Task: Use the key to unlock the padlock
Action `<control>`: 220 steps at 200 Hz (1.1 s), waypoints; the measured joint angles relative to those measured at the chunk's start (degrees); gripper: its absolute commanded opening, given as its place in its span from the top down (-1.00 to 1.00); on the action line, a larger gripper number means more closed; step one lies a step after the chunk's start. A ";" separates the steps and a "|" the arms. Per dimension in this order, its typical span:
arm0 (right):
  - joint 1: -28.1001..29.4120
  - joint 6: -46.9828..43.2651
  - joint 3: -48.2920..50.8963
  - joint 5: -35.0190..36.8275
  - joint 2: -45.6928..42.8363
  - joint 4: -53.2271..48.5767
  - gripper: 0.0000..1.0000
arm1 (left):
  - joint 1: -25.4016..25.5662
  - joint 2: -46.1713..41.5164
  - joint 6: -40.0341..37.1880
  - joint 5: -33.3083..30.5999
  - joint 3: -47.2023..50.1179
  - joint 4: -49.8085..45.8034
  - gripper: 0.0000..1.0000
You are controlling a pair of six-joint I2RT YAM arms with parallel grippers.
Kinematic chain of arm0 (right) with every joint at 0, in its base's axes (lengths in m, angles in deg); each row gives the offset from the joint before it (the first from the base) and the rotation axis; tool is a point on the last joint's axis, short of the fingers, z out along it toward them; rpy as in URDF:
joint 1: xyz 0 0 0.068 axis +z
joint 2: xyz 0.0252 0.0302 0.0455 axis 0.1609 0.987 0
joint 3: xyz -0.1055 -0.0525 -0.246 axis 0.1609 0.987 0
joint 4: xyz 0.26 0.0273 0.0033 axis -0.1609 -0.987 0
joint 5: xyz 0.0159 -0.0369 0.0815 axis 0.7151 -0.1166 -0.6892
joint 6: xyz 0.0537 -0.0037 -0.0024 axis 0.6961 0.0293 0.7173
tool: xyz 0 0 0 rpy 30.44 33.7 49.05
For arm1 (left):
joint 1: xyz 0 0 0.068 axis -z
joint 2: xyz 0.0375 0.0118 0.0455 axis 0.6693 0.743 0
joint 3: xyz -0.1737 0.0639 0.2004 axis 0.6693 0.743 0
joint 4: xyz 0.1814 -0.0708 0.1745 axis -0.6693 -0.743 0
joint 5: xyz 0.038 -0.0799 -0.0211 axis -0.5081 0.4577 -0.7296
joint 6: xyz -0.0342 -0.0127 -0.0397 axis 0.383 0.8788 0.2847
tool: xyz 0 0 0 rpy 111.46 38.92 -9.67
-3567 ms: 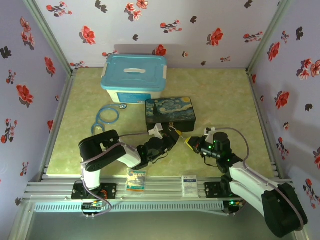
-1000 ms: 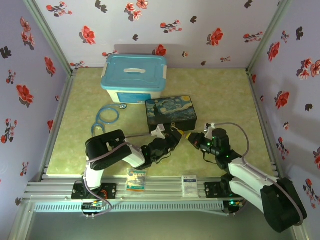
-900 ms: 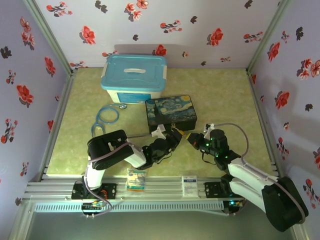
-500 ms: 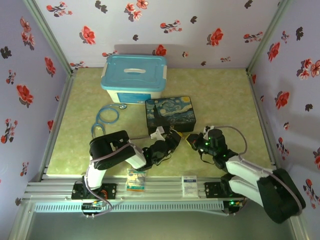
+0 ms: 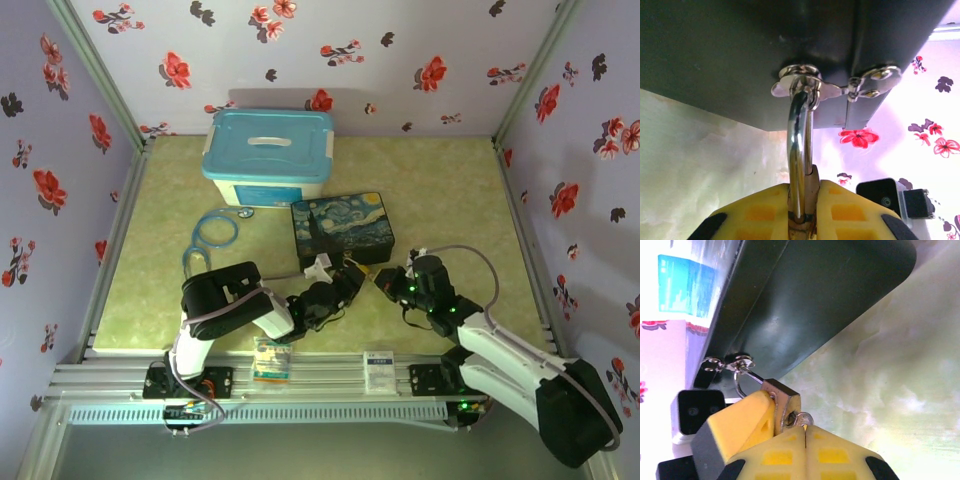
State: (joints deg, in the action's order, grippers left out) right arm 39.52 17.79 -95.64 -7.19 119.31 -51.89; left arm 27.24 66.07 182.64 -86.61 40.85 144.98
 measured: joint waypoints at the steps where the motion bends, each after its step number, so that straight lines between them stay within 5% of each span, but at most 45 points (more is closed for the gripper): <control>1: -0.04 0.02 0.02 -0.04 0.07 0.09 1.00 | 0.00 0.00 -0.02 0.00 0.02 0.00 1.00; 52: -3.61 12.46 5.60 -7.82 13.35 21.11 1.00 | -0.04 0.72 -0.04 -1.22 0.09 -3.87 1.00; 109: -4.31 19.87 6.43 -8.50 13.84 25.92 1.00 | -0.31 0.61 0.00 -2.60 0.07 -2.38 1.00; 144: -3.34 14.91 4.22 -7.56 10.36 18.69 0.69 | -0.20 0.46 0.02 -1.36 -0.04 -1.46 1.00; 185: -1.70 -0.92 -1.86 -2.64 -0.94 -3.13 0.39 | 0.61 -1.09 0.20 0.74 0.42 1.55 1.00; 202: -1.68 -6.93 -3.61 -1.79 -1.60 -8.50 0.17 | 1.14 -1.79 0.17 1.36 1.86 1.68 1.00; 220: -1.64 -11.19 -4.90 -1.36 0.37 -11.06 0.15 | 1.86 -1.86 0.17 2.05 3.96 1.40 1.00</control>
State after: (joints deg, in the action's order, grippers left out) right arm 37.88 6.60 -100.53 -8.54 119.68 -62.95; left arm 29.10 64.21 182.82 -84.56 44.80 146.38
